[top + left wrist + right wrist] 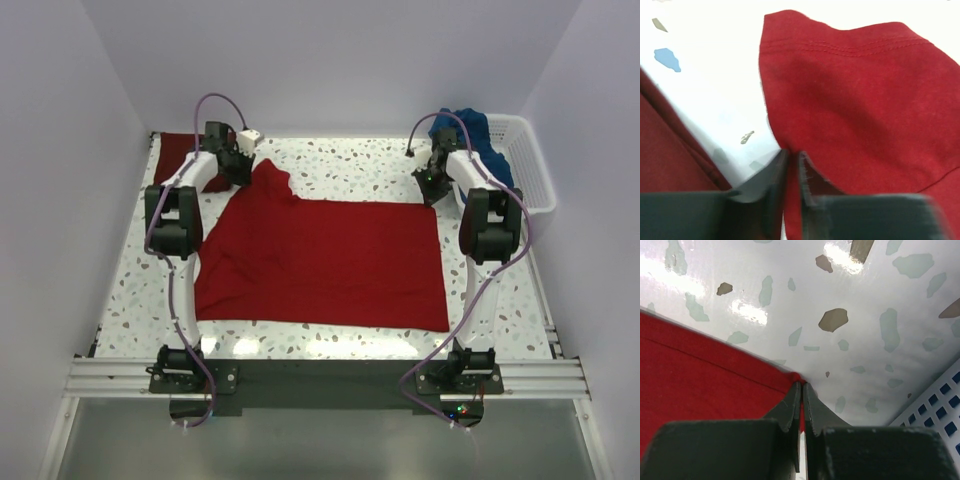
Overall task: Fold and stack the t-shirts
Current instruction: Fold the tshirt
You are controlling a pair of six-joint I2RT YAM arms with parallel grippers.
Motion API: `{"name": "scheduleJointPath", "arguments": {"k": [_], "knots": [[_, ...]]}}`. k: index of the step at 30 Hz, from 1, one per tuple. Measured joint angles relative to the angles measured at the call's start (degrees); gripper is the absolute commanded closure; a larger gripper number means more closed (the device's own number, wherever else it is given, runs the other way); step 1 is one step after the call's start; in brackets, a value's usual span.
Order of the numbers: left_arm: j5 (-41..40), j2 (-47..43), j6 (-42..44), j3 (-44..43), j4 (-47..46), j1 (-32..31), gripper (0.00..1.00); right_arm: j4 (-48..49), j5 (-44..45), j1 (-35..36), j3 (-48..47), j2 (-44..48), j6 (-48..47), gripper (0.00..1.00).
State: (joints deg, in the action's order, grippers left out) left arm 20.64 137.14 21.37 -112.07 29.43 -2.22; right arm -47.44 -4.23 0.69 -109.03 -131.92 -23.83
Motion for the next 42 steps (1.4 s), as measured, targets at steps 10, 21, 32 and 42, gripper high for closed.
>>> {"name": "scheduleJointPath", "arguments": {"k": [10, 21, 32, 42], "knots": [[2.03, -4.59, -0.35, 6.1, -1.66, 0.22, 1.0, -2.21, -1.44, 0.0, 3.08, 3.02, -2.4, 1.0], [5.11, -18.25, 2.12, 12.9, -3.23, 1.36, 1.0, -2.58, -1.75, 0.0, 5.79, 10.95, -4.79, 1.0], [7.76, -29.53, 6.82, 25.62, -2.01, 3.67, 1.0, -2.86, -1.53, -0.02, 12.9, 19.17, -8.9, 1.0], [8.39, -44.33, 12.02, 38.75, 0.5, 4.72, 1.0, -3.37, -2.27, -0.02, 22.69, 29.03, -12.33, 1.0]]}}
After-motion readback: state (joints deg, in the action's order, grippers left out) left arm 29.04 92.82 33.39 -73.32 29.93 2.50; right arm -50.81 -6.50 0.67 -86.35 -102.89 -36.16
